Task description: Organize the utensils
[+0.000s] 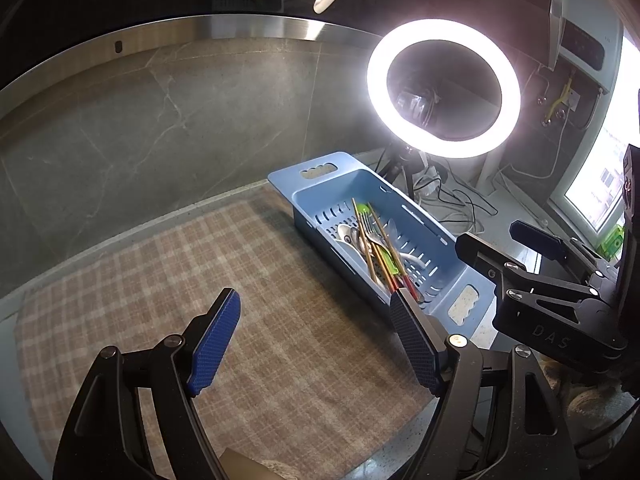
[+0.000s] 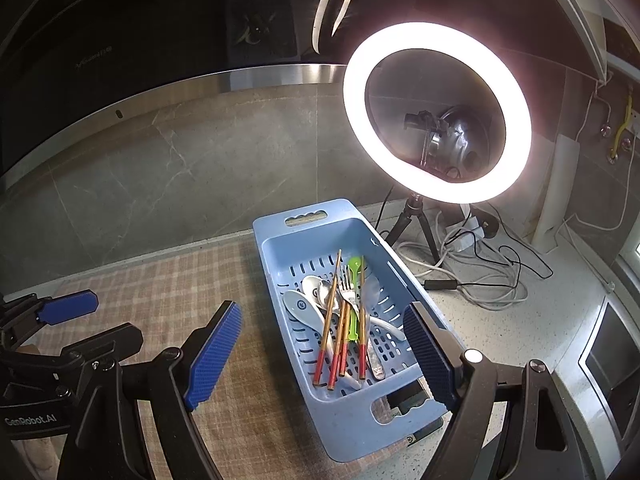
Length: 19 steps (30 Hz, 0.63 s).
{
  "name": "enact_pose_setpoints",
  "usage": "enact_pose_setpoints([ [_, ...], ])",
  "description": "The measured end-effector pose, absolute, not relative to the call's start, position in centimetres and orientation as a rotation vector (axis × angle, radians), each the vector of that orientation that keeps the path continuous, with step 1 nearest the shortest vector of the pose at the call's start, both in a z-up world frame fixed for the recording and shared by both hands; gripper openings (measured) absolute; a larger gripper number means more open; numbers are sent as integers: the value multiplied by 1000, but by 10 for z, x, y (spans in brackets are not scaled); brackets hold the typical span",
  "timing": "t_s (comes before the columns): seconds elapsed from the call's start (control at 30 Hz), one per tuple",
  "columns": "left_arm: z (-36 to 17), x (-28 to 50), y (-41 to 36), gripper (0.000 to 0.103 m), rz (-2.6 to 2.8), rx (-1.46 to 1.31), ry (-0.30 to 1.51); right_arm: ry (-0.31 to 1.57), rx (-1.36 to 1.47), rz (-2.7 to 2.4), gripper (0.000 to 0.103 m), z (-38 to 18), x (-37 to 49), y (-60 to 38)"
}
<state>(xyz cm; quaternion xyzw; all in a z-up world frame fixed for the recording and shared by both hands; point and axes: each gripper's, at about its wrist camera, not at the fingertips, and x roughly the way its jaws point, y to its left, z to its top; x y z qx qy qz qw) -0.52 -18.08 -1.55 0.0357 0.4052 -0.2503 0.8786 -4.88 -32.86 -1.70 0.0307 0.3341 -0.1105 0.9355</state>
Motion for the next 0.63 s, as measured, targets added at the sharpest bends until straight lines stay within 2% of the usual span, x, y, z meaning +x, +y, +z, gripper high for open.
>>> enact_pose_setpoints([
  [0.43,-17,-3,-182,78,-525,77,845,689,54,-221,80,-19,-46,-332],
  [0.53,-16,-4,-181,84,-528,74,830,690,50,-223,80,-19,-46,-332],
  [0.63,-16,-4,-181,84,-521,82,819,692,46,-224,80,-20,-46,-332],
])
